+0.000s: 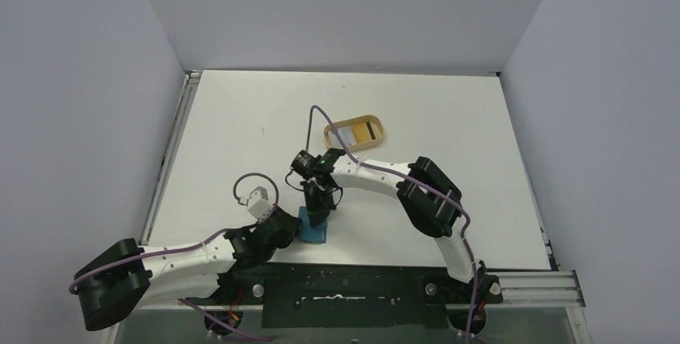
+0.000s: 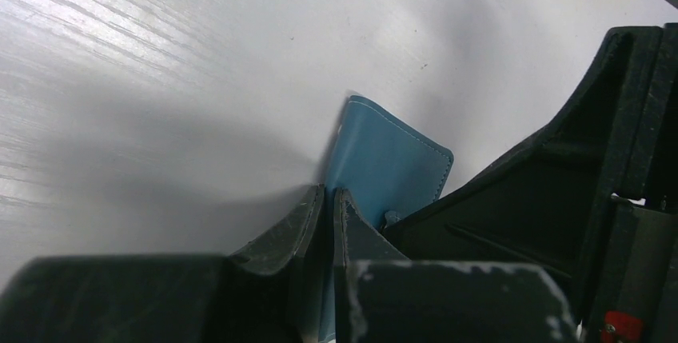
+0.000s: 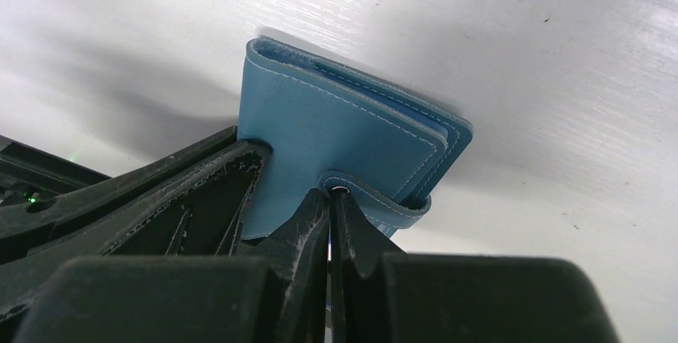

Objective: Take the credit cards out of the card holder

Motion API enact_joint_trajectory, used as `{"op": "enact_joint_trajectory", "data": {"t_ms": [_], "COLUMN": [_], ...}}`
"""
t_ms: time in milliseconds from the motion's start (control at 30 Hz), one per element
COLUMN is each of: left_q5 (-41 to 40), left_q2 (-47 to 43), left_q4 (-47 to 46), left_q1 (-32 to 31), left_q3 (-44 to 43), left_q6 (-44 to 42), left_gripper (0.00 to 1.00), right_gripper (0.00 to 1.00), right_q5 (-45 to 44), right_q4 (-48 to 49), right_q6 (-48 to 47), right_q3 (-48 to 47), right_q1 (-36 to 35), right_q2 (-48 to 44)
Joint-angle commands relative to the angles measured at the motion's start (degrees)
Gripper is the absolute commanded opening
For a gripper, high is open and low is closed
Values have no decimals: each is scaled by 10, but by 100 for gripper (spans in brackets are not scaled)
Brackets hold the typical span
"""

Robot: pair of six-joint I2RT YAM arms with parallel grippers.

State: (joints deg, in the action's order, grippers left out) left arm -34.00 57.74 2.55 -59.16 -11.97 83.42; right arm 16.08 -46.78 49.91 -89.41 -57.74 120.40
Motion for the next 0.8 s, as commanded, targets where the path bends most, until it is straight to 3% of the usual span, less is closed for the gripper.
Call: {"op": "enact_joint_trajectory", "data": {"t_ms": [0, 300, 600, 767], "left_q5": [-3, -18, -17, -18], "left_q2": [-22, -82, -115, -146], "left_q4": [-4, 13, 14, 38], "left_q1": [-2, 0, 2, 3], "left_q3": [8, 39, 57, 62], "left_q6": [-12, -7, -8, -13], "left_gripper": [0, 0, 0, 0], "right_gripper": [0, 1, 29, 36], "right_q5": [-55, -94, -94, -100], "right_q4": [-11, -136, -205, -208], "right_q6": [18, 23, 41, 53], "right_q3": [3, -114, -205, -218], "right_q1": [-12, -18, -36, -40], "right_q2": [104, 176, 247, 246]}}
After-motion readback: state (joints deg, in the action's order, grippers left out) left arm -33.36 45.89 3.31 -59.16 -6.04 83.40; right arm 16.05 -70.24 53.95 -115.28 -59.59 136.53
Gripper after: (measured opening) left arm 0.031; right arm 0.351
